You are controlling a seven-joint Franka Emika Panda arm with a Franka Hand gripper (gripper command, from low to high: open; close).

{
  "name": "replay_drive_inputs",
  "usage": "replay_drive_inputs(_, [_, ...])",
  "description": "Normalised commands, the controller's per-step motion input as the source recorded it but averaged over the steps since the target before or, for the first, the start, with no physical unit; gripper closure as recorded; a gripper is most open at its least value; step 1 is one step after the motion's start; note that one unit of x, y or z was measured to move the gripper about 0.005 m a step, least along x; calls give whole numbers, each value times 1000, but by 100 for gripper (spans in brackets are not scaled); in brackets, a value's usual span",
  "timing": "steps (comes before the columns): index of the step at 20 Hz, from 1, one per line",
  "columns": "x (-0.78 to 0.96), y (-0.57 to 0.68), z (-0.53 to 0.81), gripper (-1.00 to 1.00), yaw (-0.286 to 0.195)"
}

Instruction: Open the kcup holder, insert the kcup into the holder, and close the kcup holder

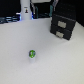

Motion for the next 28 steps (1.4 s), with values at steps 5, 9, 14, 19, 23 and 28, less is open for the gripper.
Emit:
replay_drive_inputs(5, [-198, 659, 64, -100, -164])
replay_drive_inputs(9, [-209, 659, 6, -100, -198])
replay_drive_inputs(14, [-338, 623, -4, -100, -181])
replay_drive_inputs(19, [-317, 615, -80, -100, -176])
replay_drive_inputs(23, [-321, 624, -132, -100, -175])
replay_drive_inputs(28, [-329, 631, -227, -100, -164])
